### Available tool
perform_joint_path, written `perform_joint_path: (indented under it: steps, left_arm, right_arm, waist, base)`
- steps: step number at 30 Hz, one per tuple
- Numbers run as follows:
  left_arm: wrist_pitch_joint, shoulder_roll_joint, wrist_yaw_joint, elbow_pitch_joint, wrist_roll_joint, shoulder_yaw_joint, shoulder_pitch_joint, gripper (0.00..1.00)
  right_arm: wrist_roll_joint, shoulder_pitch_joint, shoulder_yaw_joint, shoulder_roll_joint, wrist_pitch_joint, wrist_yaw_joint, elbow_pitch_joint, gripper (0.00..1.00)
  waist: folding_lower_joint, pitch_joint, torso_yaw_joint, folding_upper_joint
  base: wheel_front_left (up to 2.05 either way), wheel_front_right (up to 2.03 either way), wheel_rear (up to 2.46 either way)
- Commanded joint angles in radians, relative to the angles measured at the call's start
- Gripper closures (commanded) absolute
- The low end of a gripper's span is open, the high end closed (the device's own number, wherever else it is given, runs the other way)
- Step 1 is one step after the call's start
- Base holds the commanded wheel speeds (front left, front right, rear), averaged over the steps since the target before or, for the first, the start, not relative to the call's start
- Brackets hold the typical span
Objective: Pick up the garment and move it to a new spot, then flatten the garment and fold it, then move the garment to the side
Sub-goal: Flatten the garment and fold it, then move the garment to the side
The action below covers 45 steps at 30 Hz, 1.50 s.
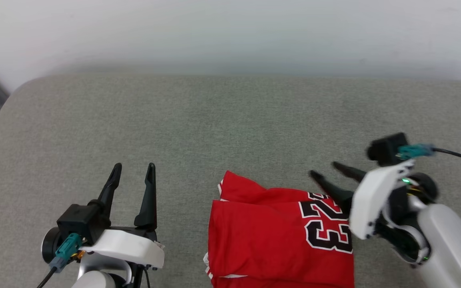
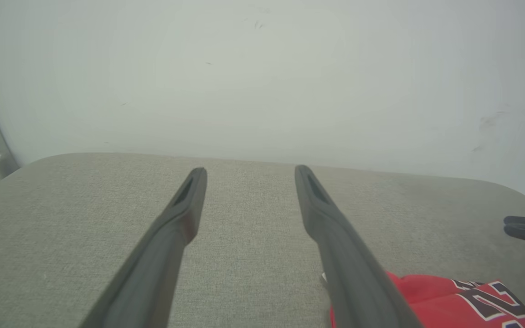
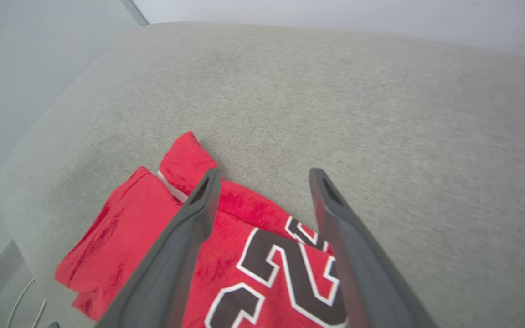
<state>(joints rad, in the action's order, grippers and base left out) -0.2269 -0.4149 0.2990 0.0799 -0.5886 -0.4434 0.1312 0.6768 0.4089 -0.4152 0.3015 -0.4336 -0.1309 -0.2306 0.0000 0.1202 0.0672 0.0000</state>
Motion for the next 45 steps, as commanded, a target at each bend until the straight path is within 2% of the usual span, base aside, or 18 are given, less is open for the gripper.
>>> perform_joint_path:
  steps: [1,6,8,12,16,23,30,40,45]
  left_arm:
    - [-0.005,-0.001,0.003,-0.004,-0.003,0.004,-0.008,0.0]
    - [-0.012,-0.006,0.008,-0.019,-0.014,0.021,-0.029,0.0]
    - [-0.014,-0.008,0.009,-0.03,-0.022,0.029,-0.039,0.0]
    - [-0.017,-0.014,0.007,-0.049,-0.031,0.036,-0.064,0.0]
    - [-0.015,-0.019,0.01,-0.07,-0.04,0.037,-0.096,0.0]
    - [-0.021,-0.019,0.012,-0.094,-0.057,0.041,-0.154,0.0]
    - [-0.028,-0.015,0.006,-0.095,-0.061,0.056,-0.165,0.0]
    - [-0.032,-0.014,0.001,-0.094,-0.048,0.07,-0.143,0.0]
    - [-0.034,-0.005,0.011,-0.08,-0.037,0.077,-0.131,0.0]
  right_arm:
    - [-0.031,-0.035,0.028,0.023,0.029,0.0,0.005,0.0]
    - [-0.201,-0.123,0.202,0.075,0.195,0.0,0.071,0.0]
    - [-0.256,-0.175,0.273,0.074,0.273,0.0,0.103,0.0]
    - [-0.323,-0.263,0.396,0.045,0.387,0.0,0.153,0.0]
    - [-0.355,-0.34,0.444,0.005,0.441,0.0,0.198,0.0]
    - [-0.388,-0.459,0.437,-0.054,0.433,0.0,0.279,0.0]
    - [-0.392,-0.501,0.443,-0.095,0.412,0.0,0.349,0.0]
    - [-0.376,-0.505,0.471,-0.111,0.359,0.0,0.37,0.0]
    - [-0.293,-0.5,0.534,-0.101,0.268,0.0,0.332,0.0]
  waist:
    - [0.0,-0.014,-0.017,0.0]
    - [0.0,-0.035,-0.05,0.0]
    - [0.0,-0.046,-0.061,0.0]
    - [0.0,-0.071,-0.078,0.0]
    - [0.0,-0.099,-0.091,0.0]
    - [0.0,-0.15,-0.097,0.0]
    - [0.0,-0.158,-0.105,0.0]
    - [0.0,-0.142,-0.109,0.0]
    - [0.0,-0.124,-0.104,0.0]
  base:
    - [0.0,0.0,0.0]
    - [0.0,0.0,0.0]
    - [0.0,0.0,0.0]
    - [0.0,0.0,0.0]
    - [0.0,0.0,0.0]
    - [0.0,0.0,0.0]
    - [0.0,0.0,0.0]
    - [0.0,0.0,0.0]
    - [0.0,0.0,0.0]
